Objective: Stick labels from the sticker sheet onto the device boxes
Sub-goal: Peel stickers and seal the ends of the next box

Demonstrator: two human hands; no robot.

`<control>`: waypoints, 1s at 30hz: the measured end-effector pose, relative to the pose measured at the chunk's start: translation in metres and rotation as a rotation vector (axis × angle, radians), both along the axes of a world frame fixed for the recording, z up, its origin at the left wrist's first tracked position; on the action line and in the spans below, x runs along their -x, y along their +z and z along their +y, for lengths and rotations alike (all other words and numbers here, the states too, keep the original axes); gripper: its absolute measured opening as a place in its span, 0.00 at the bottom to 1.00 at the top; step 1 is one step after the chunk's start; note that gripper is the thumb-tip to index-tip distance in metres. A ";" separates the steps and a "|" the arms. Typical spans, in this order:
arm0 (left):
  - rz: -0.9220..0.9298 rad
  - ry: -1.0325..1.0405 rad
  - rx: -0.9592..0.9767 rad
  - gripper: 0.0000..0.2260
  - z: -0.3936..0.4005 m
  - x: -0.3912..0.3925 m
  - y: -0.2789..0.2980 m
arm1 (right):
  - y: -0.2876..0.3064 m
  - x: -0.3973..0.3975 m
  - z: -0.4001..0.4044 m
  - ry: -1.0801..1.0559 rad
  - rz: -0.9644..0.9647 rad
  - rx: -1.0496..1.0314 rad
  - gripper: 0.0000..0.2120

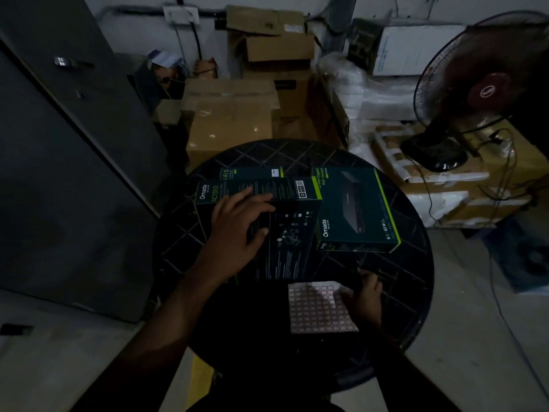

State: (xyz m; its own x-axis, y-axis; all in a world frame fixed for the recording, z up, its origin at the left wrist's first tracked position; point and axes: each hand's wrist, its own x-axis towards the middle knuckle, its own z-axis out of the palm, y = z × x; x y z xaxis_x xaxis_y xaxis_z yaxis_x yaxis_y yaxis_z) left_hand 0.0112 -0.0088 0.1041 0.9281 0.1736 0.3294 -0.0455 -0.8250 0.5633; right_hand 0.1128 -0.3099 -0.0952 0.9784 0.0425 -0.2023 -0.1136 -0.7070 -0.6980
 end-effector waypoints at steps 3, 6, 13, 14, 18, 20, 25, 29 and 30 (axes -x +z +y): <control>-0.007 -0.007 0.008 0.16 0.001 0.001 0.000 | 0.011 0.000 0.006 0.018 -0.078 -0.006 0.30; -0.030 0.020 0.042 0.13 0.001 0.000 -0.002 | 0.044 -0.001 0.024 -0.010 -0.130 -0.178 0.22; -0.206 0.141 0.065 0.16 0.005 -0.007 -0.002 | 0.165 0.027 0.077 0.173 -0.085 -0.909 0.08; -0.222 0.148 0.053 0.17 0.006 -0.008 -0.001 | 0.176 0.030 0.082 0.212 -0.063 -0.953 0.07; -0.228 0.173 0.021 0.18 0.009 -0.011 -0.001 | 0.207 0.029 0.096 0.401 -0.061 -0.922 0.05; -0.245 0.149 0.013 0.19 0.010 -0.012 -0.002 | 0.219 0.024 0.103 0.530 -0.125 -0.771 0.06; -0.268 0.139 -0.001 0.18 0.012 -0.011 -0.005 | 0.237 0.005 0.130 0.708 -0.437 -0.305 0.21; -0.304 0.129 -0.007 0.17 0.011 -0.012 -0.002 | 0.245 -0.009 0.150 0.794 -0.614 -0.214 0.20; -0.311 0.124 -0.010 0.17 0.011 -0.012 -0.002 | 0.246 -0.012 0.154 0.802 -0.635 -0.200 0.17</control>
